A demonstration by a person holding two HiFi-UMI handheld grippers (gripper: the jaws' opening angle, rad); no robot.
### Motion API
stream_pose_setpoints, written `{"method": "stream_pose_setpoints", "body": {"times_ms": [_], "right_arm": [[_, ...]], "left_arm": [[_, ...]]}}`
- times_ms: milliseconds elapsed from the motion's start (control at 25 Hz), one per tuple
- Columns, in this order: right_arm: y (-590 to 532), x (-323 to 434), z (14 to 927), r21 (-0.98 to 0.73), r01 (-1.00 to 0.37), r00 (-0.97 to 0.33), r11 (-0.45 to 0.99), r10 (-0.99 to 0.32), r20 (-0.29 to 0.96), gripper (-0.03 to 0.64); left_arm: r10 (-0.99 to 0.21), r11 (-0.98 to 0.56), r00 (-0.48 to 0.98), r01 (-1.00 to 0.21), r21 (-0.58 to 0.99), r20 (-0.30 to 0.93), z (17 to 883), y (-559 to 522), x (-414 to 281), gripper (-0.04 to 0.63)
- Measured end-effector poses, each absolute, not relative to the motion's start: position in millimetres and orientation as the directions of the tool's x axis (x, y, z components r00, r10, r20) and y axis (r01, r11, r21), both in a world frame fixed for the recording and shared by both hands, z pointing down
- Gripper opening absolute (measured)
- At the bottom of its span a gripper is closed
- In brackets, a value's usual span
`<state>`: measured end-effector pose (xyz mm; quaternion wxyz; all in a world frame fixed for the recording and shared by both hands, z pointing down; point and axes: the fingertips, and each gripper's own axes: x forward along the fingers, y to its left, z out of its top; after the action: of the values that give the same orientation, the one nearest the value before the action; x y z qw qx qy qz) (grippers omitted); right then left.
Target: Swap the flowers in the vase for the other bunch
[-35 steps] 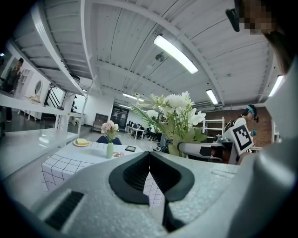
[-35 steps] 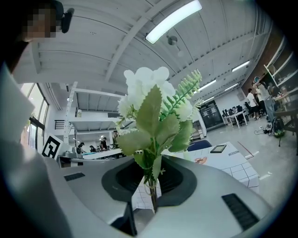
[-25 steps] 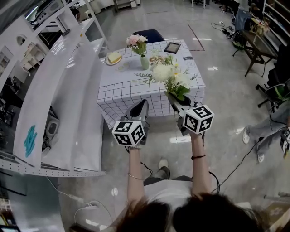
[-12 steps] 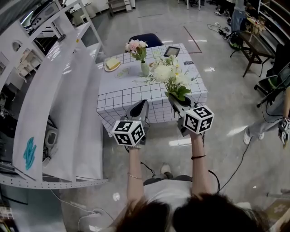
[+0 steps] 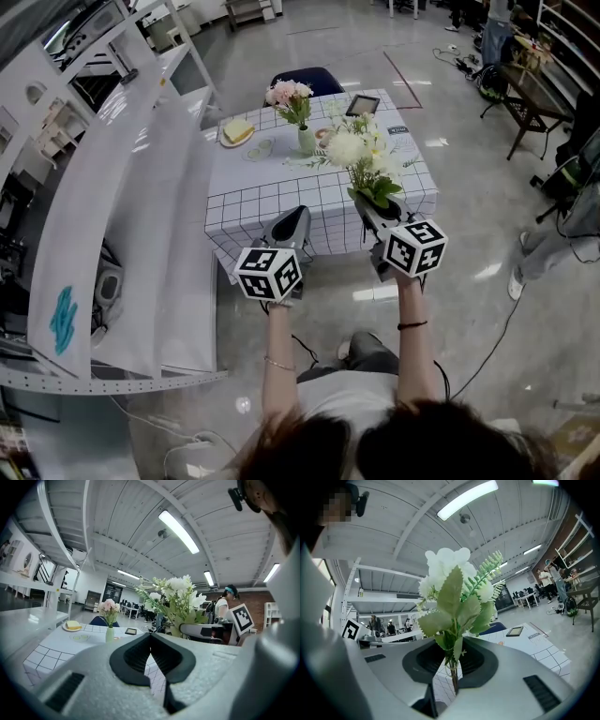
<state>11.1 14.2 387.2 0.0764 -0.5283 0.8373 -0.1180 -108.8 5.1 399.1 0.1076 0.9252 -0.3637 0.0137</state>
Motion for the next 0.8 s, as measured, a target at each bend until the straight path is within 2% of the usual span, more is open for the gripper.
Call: {"method": "stream_pose_setpoints", "body": {"times_ms": [360, 800], "right_arm": [[-6, 14, 396, -0.280, -0.863, -0.440, 0.421, -0.898, 0.007, 0.071], [-91, 43, 388, -0.285, -0.852, -0.465, 0.439, -0.885, 0.030, 0.072]], "left_arm": [[-0.692, -0.686, 0.713, -0.697, 0.207, 0.107, 411, -12, -113, 0.011], [-0.723, -0.648, 0.681, -0.726, 0.231, 0.113, 406, -89, -92, 0.011]]}}
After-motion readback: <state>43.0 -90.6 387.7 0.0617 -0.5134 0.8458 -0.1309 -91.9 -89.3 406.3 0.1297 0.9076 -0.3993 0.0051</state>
